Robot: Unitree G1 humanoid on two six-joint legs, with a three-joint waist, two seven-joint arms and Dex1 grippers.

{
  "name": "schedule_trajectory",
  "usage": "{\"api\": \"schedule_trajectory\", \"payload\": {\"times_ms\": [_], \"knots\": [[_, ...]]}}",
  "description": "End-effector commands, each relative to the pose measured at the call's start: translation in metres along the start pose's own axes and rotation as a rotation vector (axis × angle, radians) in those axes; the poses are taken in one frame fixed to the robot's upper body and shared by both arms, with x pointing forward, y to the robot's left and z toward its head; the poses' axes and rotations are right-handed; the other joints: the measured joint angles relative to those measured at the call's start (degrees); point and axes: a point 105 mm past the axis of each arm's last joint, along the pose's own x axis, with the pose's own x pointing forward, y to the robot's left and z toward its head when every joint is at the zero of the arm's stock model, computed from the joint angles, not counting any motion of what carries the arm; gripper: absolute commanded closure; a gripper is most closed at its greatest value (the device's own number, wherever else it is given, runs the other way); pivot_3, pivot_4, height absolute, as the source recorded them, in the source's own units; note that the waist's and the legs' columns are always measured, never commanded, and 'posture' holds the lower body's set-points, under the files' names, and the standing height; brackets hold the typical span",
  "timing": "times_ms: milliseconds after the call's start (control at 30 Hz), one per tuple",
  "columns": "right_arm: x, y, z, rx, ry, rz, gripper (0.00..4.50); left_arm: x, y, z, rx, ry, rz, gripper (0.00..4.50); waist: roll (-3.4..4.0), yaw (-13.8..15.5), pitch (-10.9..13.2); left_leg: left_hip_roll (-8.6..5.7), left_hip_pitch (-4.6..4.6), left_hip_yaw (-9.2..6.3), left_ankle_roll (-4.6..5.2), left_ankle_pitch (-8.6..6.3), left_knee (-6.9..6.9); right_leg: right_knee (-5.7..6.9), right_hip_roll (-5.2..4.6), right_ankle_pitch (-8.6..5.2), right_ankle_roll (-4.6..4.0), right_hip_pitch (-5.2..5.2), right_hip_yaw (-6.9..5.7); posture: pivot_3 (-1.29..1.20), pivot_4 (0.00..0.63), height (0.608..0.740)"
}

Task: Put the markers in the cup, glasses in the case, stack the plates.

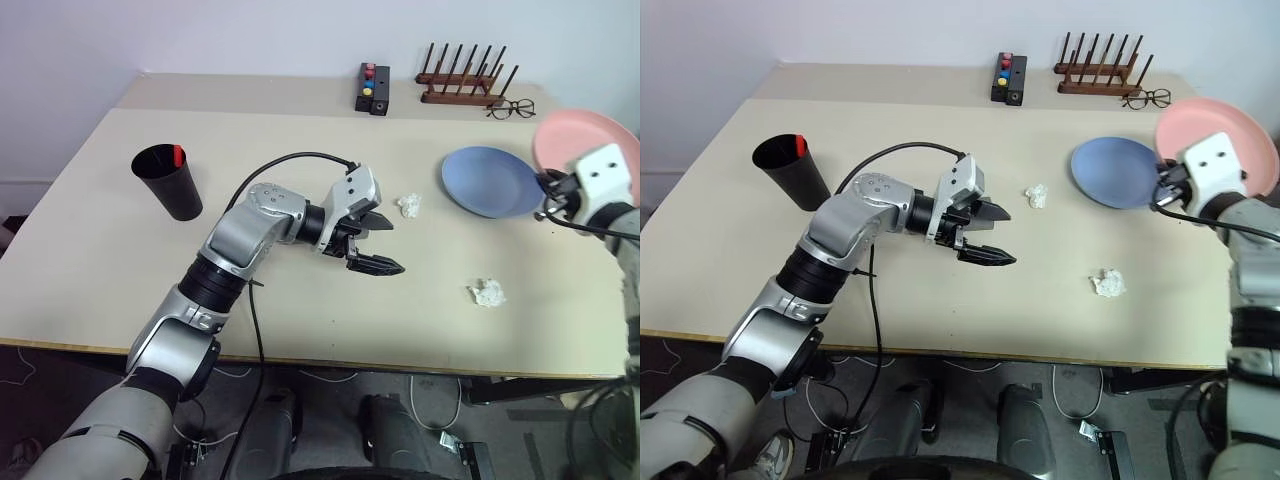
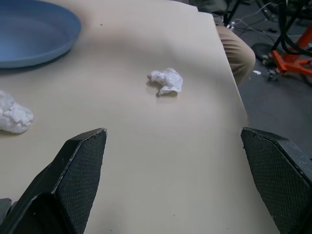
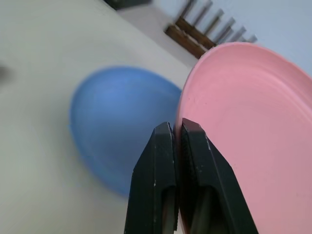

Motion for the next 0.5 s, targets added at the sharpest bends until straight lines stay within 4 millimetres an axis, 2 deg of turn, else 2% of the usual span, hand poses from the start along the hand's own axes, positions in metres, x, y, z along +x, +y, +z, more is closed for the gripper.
{"api": "schedule_trajectory", "payload": {"times_ms": [33,267,367,500], "knots": [[0.018,0.006,0.008,-0.043,-0.04,0.039,4.47,-0.009,0.0,0.018,0.041,-0.048,0.03,0.0,0.02,-0.1,0.02,-0.01,0.0,0.0,0.0,0.0,-0.01,0.01,0.0,0.0,0.0,-0.01,0.0,0.0,0.15,0.74],[0.047,0.025,0.003,-0.034,0.001,0.128,4.47,-0.02,0.002,0.016,0.025,-0.047,0.105,0.0,0.05,-1.05,0.03,-0.04,0.0,-0.04,-0.02,0.01,-0.15,0.0,0.0,0.11,0.19,-0.04,0.0,0.0,0.15,0.74],[0.052,0.032,-0.001,-0.027,0.029,0.153,3.54,-0.023,0.002,0.014,0.015,-0.047,0.127,0.0,0.06,-1.22,0.04,-0.04,0.0,-0.04,-0.03,0.02,-0.19,0.01,0.01,0.11,0.2,-0.08,0.0,0.0,0.15,0.74],[0.056,0.041,-0.003,-0.014,0.041,0.194,1.54,-0.028,0.005,0.012,0.002,-0.045,0.169,0.0,0.06,-1.22,0.04,-0.05,0.0,-0.04,-0.06,0.03,-0.2,0.03,0.02,0.11,0.2,-0.09,0.0,0.0,0.15,0.74]]}}
